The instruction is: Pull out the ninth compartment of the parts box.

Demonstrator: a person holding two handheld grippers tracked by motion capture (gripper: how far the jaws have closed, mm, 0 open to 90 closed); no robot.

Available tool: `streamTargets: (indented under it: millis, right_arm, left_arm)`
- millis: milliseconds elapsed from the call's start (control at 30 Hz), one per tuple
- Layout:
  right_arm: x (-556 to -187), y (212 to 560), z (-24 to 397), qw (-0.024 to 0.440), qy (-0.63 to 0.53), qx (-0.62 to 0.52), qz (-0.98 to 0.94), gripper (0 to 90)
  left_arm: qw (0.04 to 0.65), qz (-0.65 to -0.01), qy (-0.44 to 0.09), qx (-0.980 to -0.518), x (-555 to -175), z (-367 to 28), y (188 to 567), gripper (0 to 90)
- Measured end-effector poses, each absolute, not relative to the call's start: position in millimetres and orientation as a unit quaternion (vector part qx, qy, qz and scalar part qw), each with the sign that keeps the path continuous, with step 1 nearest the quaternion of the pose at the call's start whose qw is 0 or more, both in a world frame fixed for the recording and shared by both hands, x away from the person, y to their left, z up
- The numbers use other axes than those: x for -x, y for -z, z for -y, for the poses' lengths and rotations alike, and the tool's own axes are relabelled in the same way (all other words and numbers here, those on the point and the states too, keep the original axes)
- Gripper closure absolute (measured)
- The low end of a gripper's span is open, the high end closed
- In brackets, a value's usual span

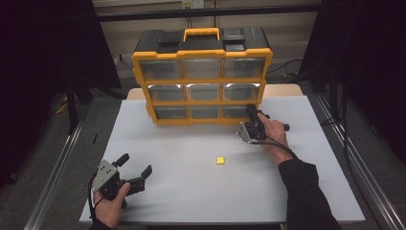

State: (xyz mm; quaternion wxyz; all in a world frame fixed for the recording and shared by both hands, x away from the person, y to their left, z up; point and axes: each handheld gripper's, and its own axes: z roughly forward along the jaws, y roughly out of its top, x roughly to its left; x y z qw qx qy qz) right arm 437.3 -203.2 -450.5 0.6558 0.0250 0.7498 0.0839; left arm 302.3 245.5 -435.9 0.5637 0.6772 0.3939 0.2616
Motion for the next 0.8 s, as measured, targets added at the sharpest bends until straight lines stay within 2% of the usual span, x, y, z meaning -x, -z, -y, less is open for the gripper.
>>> streamTargets:
  millis: [800]
  right_arm:
    - [-431.8, 448.4, 202.2, 0.655, -0.089, -0.025, -0.750, 77.5]
  left_arm:
    - [0.560, -0.393, -0.276, -0.675, -302.1, -246.3, 435.5, 3.4]
